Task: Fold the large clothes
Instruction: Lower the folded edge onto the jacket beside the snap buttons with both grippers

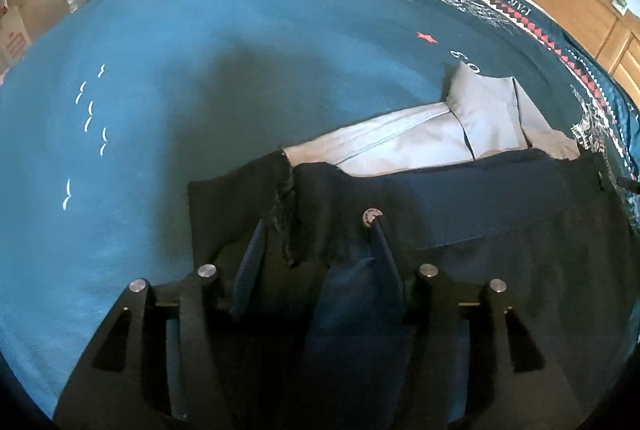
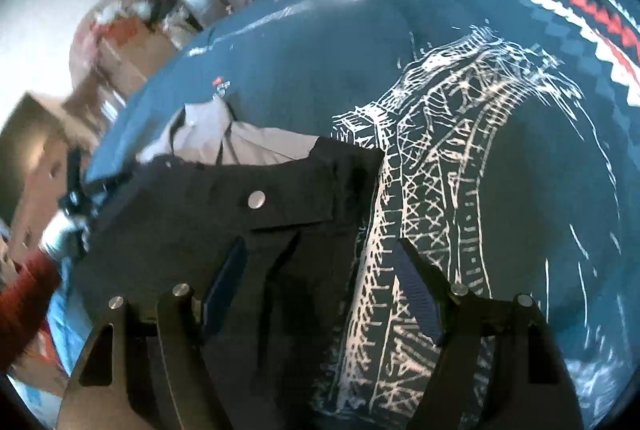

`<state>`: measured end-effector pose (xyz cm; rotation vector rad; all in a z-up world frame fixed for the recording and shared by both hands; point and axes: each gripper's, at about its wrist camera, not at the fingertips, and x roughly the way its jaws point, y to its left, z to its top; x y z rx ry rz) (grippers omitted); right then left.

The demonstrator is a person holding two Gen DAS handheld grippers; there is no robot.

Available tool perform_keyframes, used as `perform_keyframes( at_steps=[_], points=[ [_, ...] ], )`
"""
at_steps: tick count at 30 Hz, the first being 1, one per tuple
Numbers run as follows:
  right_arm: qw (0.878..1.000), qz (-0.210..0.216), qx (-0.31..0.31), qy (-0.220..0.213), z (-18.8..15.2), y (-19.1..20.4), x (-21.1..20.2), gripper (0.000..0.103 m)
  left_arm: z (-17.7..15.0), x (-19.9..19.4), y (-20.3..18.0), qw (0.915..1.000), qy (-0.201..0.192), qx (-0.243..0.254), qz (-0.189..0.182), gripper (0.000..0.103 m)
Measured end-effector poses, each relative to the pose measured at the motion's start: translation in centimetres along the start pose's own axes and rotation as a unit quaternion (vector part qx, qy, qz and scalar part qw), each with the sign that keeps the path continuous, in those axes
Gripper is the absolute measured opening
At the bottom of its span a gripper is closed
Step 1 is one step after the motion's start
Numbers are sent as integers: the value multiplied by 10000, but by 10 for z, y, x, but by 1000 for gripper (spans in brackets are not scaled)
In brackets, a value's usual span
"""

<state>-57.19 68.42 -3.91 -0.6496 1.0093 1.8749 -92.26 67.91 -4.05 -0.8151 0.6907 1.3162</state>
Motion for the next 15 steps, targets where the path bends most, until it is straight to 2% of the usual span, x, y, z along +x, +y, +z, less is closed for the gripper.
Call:
perform_keyframes(
  at_steps=[2,3,6,7,9,10,13,15],
  points=[
    [9999,1,-121,16,5,3,5,80,-1,0,5,9999,6,-75,-109,52],
    [9998,-14,-183,11,8,6,9,80,-1,0,6,9998,0,-98,-145,48],
    [9994,9,-334,112,15,11,24,78,-3,-1,6,9995,-19,-103,-293,29],
    [9992,28,-368,179,17,12,32,72,-3,-1,5,9995,-41,-119,-277,26],
    [9984,-67,-423,376,19,13,49,66,-4,-2,9,9993,-94,-214,-304,20],
    [9978,-123,-455,456,19,13,55,62,-5,-3,12,9989,-129,-278,-346,19],
    [9981,-51,-335,509,19,7,61,62,-7,-4,13,9984,-209,-341,-393,18],
    [9987,-27,-263,434,19,4,60,64,-6,-3,13,9984,-220,-351,-390,23]
  ],
)
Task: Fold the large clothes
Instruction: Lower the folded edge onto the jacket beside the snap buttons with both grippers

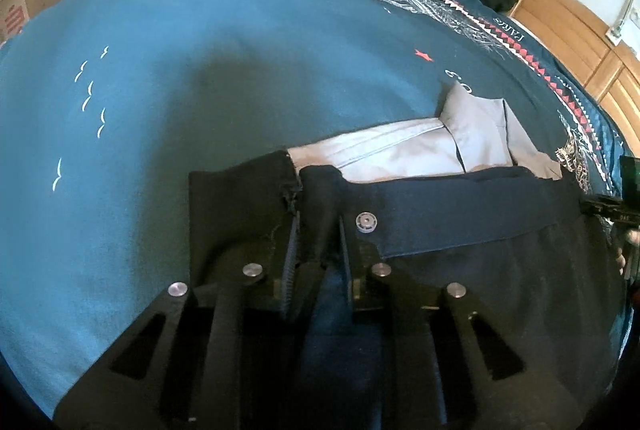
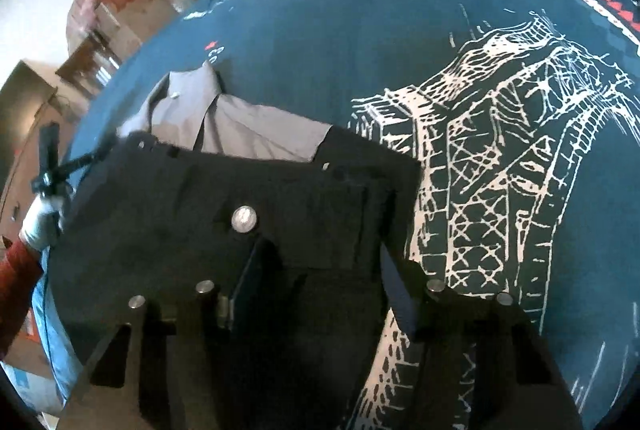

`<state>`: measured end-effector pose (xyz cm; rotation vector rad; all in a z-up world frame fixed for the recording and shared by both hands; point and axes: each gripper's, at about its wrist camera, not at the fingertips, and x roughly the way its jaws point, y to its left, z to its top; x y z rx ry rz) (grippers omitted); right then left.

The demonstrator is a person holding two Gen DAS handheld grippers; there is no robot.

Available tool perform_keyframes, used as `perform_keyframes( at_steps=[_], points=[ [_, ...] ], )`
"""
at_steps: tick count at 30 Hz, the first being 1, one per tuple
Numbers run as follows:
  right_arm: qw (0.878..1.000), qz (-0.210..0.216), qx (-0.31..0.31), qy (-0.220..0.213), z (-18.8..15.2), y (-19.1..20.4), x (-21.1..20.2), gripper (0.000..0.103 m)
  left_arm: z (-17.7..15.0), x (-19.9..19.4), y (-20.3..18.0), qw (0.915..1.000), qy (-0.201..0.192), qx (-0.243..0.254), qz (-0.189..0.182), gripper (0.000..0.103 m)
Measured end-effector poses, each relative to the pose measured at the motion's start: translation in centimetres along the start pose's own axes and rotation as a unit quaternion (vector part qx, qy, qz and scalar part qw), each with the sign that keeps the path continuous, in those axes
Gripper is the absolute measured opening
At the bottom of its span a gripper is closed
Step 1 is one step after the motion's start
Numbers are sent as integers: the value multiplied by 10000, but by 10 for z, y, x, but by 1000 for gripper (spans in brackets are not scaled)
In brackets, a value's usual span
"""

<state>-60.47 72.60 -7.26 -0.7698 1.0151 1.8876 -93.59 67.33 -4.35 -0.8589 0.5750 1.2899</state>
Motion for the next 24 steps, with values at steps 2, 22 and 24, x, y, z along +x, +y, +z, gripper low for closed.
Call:
perform_keyframes(
  at_steps=[2,22,24],
  points=[
    [10000,29,2,-29,-1,0,1,67,0,1,3,9999,-47,-95,-58,30],
    [9973,-127,79,-718,39,7,-25,11,16,-50,11,9954,-872,-355,153,2],
    [9993,-85,310,-167,33,-11,15,11,16,-22,24,9965,-537,-579,292,2]
  ],
)
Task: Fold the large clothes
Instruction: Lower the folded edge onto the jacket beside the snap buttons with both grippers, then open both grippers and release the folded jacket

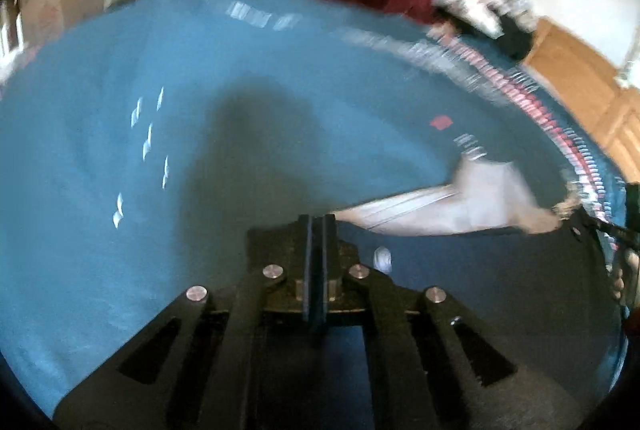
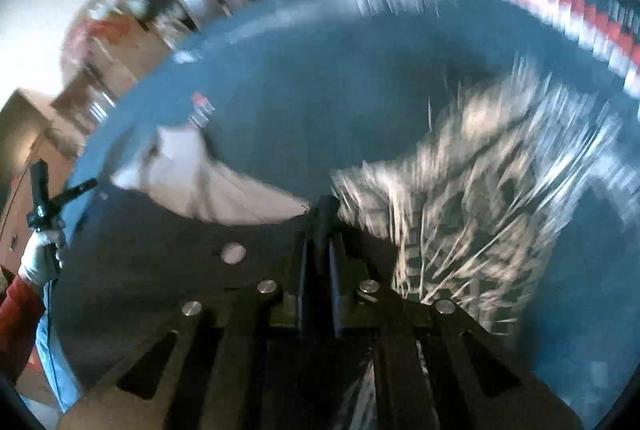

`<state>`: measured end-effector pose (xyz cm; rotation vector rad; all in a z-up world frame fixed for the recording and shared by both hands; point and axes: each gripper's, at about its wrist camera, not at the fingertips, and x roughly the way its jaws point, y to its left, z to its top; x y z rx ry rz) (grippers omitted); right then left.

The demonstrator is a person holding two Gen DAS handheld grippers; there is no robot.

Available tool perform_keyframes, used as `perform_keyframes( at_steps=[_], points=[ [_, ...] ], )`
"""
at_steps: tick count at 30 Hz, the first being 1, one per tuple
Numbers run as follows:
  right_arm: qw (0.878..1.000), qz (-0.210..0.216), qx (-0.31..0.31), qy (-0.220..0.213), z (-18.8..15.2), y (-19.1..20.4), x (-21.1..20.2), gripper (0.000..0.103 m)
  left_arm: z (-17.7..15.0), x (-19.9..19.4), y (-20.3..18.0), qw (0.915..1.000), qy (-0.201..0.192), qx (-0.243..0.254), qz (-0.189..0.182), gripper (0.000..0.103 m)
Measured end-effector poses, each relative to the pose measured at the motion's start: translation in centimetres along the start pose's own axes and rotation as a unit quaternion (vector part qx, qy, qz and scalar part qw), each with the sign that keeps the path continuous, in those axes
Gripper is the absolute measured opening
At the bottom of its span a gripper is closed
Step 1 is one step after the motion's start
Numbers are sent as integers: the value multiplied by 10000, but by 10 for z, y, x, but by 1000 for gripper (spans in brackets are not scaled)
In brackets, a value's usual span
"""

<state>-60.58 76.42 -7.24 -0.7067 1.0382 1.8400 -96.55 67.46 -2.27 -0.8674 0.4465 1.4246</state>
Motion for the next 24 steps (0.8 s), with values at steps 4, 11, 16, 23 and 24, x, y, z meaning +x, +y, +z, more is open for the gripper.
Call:
perform_keyframes(
  at_steps=[4,11,16,23,24],
  points=[
    [9991,349,247,-65,-7,-19,12,7,-12,28,15,9987,332,-376,-130,0],
    [9989,215,355,-229,-7,-19,-9,34,-14,-23,2,9997,-127,-196,89,32],
    [9973,-129,-328,-648,-36,39,-76,42,-37,-78,-48,9979,-344,528,-118,35],
    [9939,785,-745,-200,-157,158,-73,44,-127,-104,-146,9803,237,996,-1690,37],
    [9928,907,-777,-47,-168,170,-64,44,-138,-98,-153,9778,375,1006,-1797,36]
  ],
)
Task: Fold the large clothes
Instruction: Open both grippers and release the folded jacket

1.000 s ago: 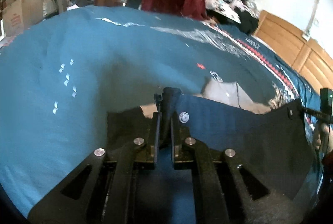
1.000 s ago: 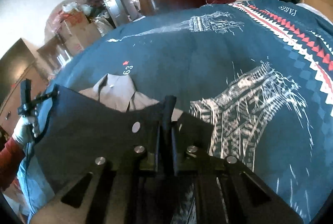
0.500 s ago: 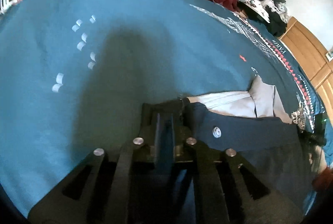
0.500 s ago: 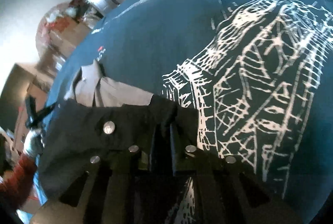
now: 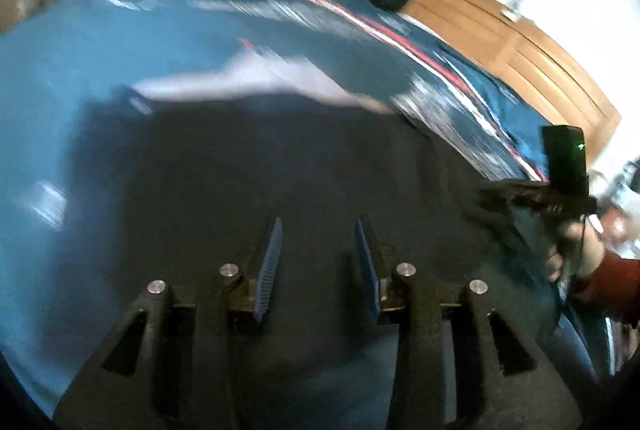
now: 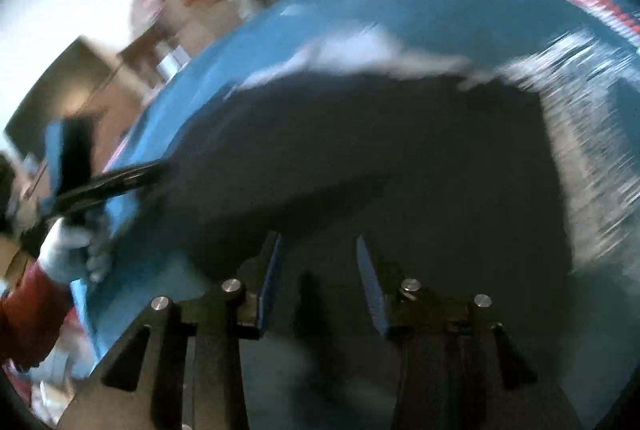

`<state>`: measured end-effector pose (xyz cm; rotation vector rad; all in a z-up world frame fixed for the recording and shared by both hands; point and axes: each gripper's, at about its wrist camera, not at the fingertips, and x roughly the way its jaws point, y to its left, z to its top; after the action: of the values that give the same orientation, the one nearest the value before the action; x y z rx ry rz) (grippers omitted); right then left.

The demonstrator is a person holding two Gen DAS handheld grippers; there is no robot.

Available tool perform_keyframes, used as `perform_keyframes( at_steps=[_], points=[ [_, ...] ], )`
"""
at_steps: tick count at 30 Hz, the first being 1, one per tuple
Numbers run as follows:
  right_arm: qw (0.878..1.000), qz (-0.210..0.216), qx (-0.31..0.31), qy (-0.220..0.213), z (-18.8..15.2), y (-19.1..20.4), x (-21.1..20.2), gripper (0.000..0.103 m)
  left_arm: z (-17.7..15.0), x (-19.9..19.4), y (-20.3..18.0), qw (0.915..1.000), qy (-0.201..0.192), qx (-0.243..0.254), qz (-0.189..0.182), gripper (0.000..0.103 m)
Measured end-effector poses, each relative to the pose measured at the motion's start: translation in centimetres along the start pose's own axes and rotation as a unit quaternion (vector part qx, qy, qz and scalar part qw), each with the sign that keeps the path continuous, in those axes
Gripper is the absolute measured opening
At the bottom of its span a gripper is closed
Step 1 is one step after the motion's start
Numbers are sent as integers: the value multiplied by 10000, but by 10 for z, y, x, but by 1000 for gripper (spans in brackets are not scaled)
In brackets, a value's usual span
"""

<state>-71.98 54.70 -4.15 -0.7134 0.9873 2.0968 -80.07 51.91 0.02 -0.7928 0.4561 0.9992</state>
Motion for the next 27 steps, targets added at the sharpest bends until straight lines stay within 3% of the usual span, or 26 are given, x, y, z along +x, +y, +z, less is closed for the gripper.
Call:
perform_keyframes(
  at_steps=[2,3,5,8,10,13,14,16,18,20,22,25,27],
  points=[
    [9996,-28,-212,188,-15,21,22,43,-16,18,-2,9997,236,-35,44,33],
    [9993,-165,-302,163,-20,23,26,41,-23,21,2,9992,285,65,278,15],
    [9999,-16,-77,73,-22,8,21,34,-29,9,28,9978,223,-515,352,0],
    [9994,-307,179,-12,-22,-27,0,31,-40,-31,71,9887,-54,-974,1138,0],
    [9981,-481,378,-65,-25,-51,-20,30,-54,-59,107,9750,-153,-1446,1681,0],
    [9938,-927,598,-135,-33,-69,-48,35,-78,-102,137,9570,-496,-2133,1901,2],
    [9912,-1106,702,-187,-37,-75,-60,37,-80,-111,137,9520,-501,-2131,2141,4],
    [9863,-1360,895,-260,-45,-79,-79,44,-88,-128,134,9451,-567,-2235,2314,20],
    [9819,-1540,1056,-326,-58,-78,-99,52,-90,-137,124,9469,-662,-2287,2161,34],
    [9788,-1608,1215,-370,-70,-75,-114,54,-89,-139,105,9546,-724,-2148,1933,37],
    [9777,-1484,1423,-428,-76,-69,-117,57,-89,-135,90,9621,-829,-2199,1387,39],
    [9822,-782,1662,-397,-78,-53,-107,58,-85,-116,71,9648,-945,-2411,463,40],
    [9743,-172,2206,-421,-82,-58,-100,58,-88,-109,66,9637,-913,-2502,195,41]
  ],
)
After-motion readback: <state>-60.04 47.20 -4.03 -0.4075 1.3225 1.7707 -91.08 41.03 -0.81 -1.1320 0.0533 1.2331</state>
